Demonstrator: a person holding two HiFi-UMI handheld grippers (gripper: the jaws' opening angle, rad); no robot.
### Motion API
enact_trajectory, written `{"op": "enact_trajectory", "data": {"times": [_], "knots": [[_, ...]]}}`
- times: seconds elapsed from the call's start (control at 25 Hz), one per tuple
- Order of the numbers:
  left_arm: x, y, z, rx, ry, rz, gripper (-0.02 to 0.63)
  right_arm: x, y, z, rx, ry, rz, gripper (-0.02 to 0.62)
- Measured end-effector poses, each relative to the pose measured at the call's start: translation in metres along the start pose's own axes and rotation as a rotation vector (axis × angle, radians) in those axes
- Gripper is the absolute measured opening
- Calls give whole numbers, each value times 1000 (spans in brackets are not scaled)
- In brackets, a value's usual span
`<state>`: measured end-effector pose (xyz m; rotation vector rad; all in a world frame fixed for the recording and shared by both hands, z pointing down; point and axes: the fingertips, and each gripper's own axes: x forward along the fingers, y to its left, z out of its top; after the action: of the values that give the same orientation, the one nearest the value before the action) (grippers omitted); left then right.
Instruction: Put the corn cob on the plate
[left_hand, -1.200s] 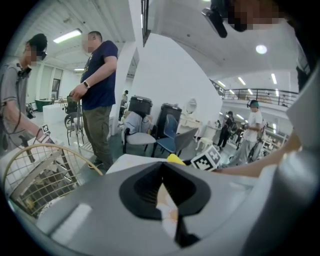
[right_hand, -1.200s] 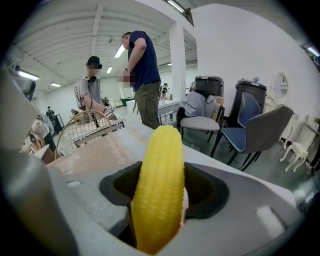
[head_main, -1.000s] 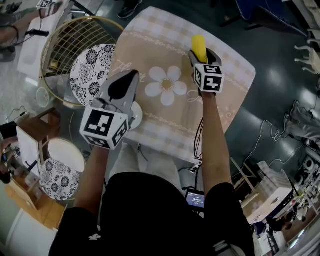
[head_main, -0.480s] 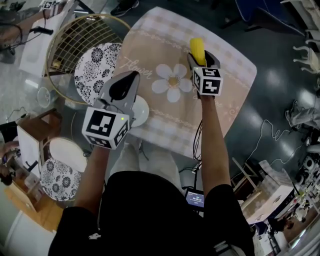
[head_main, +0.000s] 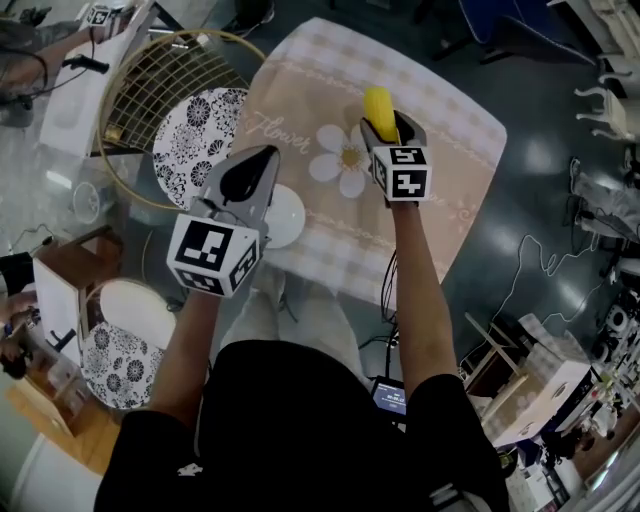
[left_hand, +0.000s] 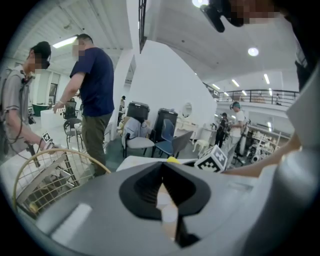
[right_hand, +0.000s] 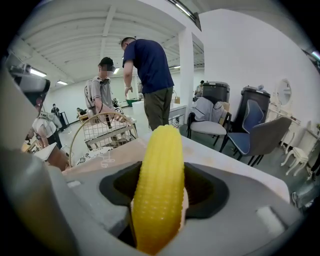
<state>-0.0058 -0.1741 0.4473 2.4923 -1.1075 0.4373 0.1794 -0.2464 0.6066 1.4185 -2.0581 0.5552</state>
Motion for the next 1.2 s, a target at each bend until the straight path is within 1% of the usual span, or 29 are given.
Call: {"op": "enact_trajectory", "data": {"times": [0.36, 0.84, 1.2], "knots": [[-37, 7, -14, -2, -6, 14, 5, -16, 39, -4, -27, 3, 15, 256], [-78, 16, -32, -12, -11, 32, 5, -27, 100, -25, -27, 16, 61, 256], [-105, 20, -42, -19, -28, 28, 5, -35, 149, -40, -34, 29, 97, 256]]}}
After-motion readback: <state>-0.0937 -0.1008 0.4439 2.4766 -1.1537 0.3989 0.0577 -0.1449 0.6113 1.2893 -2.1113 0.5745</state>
